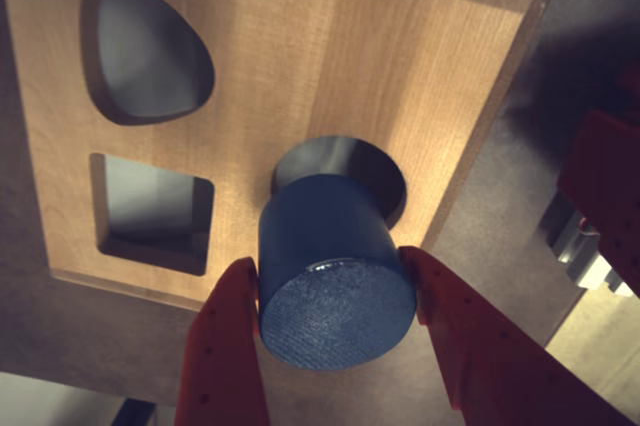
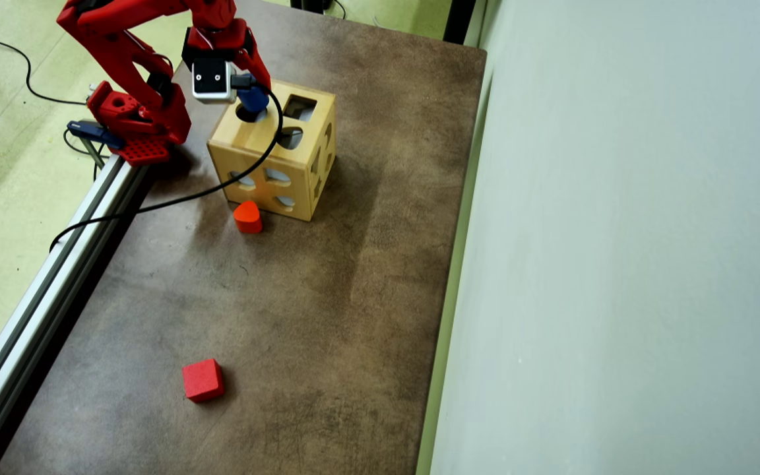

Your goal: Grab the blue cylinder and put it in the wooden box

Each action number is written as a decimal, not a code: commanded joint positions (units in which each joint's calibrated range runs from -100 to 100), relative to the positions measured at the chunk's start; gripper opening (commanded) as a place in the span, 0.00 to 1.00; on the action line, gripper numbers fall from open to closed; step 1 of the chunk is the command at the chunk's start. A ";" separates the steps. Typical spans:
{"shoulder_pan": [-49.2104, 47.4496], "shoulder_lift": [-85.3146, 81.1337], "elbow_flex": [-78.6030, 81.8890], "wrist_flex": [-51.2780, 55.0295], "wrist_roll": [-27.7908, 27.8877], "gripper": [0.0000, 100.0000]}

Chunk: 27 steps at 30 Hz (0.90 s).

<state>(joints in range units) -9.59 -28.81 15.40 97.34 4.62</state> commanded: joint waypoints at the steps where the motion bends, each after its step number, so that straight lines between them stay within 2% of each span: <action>1: -0.06 -1.89 0.26 0.57 0.29 0.19; 11: 0.31 -1.97 0.26 0.57 0.29 0.19; 17: 5.06 -1.80 0.44 0.57 0.34 0.19; 27: 4.39 -1.72 2.05 0.57 1.17 0.19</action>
<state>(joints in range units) -4.92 -28.81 17.02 97.34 4.76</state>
